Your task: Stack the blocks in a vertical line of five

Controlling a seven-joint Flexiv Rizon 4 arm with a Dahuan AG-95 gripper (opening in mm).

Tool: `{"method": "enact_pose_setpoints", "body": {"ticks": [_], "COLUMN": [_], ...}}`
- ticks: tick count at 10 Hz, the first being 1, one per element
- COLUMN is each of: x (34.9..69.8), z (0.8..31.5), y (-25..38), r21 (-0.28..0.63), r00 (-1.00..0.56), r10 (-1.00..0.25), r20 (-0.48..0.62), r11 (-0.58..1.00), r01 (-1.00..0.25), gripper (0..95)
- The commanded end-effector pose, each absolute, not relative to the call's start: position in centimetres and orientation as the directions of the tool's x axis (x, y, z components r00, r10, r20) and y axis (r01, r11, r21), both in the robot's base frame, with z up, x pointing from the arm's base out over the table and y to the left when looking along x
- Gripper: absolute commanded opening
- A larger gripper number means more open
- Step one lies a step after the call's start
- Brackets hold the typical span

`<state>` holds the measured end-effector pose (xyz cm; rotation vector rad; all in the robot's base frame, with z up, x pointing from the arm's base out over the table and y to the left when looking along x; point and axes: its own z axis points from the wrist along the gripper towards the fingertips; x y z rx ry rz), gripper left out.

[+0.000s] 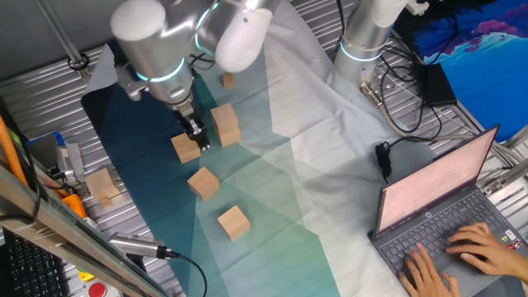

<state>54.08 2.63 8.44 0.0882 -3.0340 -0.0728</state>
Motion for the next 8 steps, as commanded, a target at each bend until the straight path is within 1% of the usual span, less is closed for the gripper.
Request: {"method": "enact_pose_setpoints", "body": {"ticks": [1,2,8], "x": [53.91,53.91,53.38], "z": [8.68,8.68,8.43], "y": [2.67,2.67,2.41], "r21": [0.046,0.046,0.05], "r00": [-0.992,-0.992,-0.99], "r10": [-0.076,-0.078,-0.089], "r20": [0.101,0.102,0.112], "r11": [0.996,0.996,0.995], "r01": [-0.071,-0.073,-0.084], "gripper": [76.0,57.0,57.0]}}
